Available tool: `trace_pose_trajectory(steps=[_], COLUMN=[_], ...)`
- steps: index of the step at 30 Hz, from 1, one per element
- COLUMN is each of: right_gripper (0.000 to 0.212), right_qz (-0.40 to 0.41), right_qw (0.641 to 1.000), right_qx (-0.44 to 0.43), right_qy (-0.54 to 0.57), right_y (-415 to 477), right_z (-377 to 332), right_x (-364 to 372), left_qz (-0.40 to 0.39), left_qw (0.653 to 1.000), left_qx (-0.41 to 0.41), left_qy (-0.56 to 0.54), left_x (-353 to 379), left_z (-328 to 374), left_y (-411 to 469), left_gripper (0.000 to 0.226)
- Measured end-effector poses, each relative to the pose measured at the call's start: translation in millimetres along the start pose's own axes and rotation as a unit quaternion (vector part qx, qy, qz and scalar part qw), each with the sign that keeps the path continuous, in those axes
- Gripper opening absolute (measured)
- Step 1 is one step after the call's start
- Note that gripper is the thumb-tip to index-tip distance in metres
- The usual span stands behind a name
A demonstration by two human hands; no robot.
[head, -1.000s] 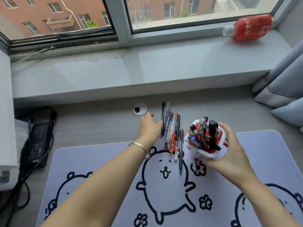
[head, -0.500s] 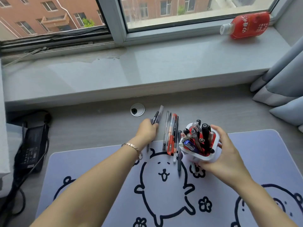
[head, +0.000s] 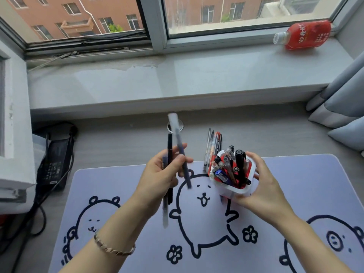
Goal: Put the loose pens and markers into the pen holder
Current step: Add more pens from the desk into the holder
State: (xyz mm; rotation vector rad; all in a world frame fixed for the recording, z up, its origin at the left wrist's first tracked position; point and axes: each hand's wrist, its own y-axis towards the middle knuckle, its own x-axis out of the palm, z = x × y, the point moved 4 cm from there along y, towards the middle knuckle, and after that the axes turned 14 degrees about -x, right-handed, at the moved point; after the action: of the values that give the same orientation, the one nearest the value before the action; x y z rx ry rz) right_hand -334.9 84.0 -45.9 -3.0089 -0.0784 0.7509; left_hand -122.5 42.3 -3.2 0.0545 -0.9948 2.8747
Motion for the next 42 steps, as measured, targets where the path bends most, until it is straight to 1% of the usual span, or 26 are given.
trace_pose_trajectory(steps=[1, 3, 5, 8, 10, 13, 15, 17, 20, 23, 25, 27, 29, 30, 31, 33, 34, 35, 36, 37, 38, 40, 42], right_gripper=[0.090, 0.091, 0.090, 0.090, 0.092, 0.093, 0.092, 0.089, 0.087, 0.089, 0.089, 0.089, 0.088, 0.088, 0.088, 0.087, 0.087, 0.088, 0.090, 0.091, 0.090, 0.086, 0.086], right_qz=[-0.003, -0.011, -0.015, -0.014, -0.013, -0.013, -0.013, -0.016, -0.019, -0.024, -0.026, -0.026, -0.021, -0.019, -0.019, -0.018, -0.015, -0.013, -0.013, -0.011, -0.009, -0.004, 0.003], right_qw=[1.000, 1.000, 1.000, 1.000, 1.000, 1.000, 1.000, 0.999, 0.999, 0.998, 0.997, 0.997, 0.998, 0.998, 0.998, 0.998, 0.998, 0.998, 0.999, 0.999, 0.999, 1.000, 1.000], right_qx=[0.003, 0.001, -0.008, -0.016, -0.009, -0.009, -0.019, -0.032, -0.041, -0.047, -0.055, -0.056, -0.055, -0.055, -0.056, -0.057, -0.054, -0.050, -0.047, -0.042, -0.037, -0.029, -0.017], right_qy=[0.001, 0.003, 0.004, 0.015, 0.018, 0.016, 0.009, 0.000, -0.006, -0.025, -0.041, -0.045, -0.035, -0.030, -0.030, -0.036, -0.032, -0.026, -0.020, -0.016, -0.013, -0.003, 0.005], right_y=[-2, -6, -8, -9, -10, -14, -16, -16, -15, -13, -12, -12, -11, -11, -10, -9, -9, -10, -10, -11, -12, -13, -14], right_z=[-1, -5, -9, -11, -10, -8, -9, -11, -12, -11, -11, -12, -14, -15, -15, -13, -12, -11, -12, -12, -12, -11, -9], right_x=[3, 8, 12, 15, 17, 15, 12, 10, 9, 12, 13, 13, 12, 12, 12, 12, 11, 10, 9, 7, 5, 1, -2], left_qz=[0.007, 0.006, -0.002, -0.021, -0.010, 0.003, 0.000, 0.005, 0.006, 0.025, 0.046, 0.081, 0.101, 0.099, 0.088, 0.055, 0.039, 0.021, 0.003, -0.013, -0.025, -0.045, -0.056], left_qw=[0.999, 0.996, 0.994, 0.993, 0.993, 0.992, 0.990, 0.986, 0.978, 0.963, 0.947, 0.932, 0.919, 0.917, 0.922, 0.942, 0.958, 0.976, 0.990, 0.997, 0.997, 0.988, 0.980], left_qx=[0.026, 0.082, 0.109, 0.093, 0.088, 0.088, 0.104, 0.139, 0.197, 0.251, 0.283, 0.298, 0.309, 0.301, 0.273, 0.180, 0.122, 0.060, 0.004, -0.042, -0.077, -0.121, -0.151], left_qy=[-0.027, -0.044, -0.004, 0.072, 0.077, 0.089, 0.096, 0.087, 0.066, 0.097, 0.146, 0.188, 0.223, 0.244, 0.262, 0.276, 0.256, 0.210, 0.141, 0.068, 0.003, -0.088, -0.115], left_x=[-1, 4, 17, 40, 45, 44, 44, 44, 45, 42, 39, 36, 34, 35, 35, 33, 30, 27, 23, 19, 15, 7, 0], left_z=[6, 18, 22, 11, 4, 3, 9, 16, 24, 22, 18, 14, 9, 5, 2, -5, -7, -7, -7, -6, -6, -10, -15], left_y=[-4, -13, -18, -19, -18, -20, -24, -27, -29, -30, -29, -25, -24, -23, -23, -18, -16, -14, -13, -12, -12, -12, -14], left_gripper=[0.019, 0.014, 0.013, 0.019, 0.025, 0.024, 0.036, 0.041, 0.035, 0.044, 0.051, 0.043, 0.024, 0.016, 0.015, 0.023, 0.030, 0.036, 0.036, 0.032, 0.028, 0.024, 0.020])
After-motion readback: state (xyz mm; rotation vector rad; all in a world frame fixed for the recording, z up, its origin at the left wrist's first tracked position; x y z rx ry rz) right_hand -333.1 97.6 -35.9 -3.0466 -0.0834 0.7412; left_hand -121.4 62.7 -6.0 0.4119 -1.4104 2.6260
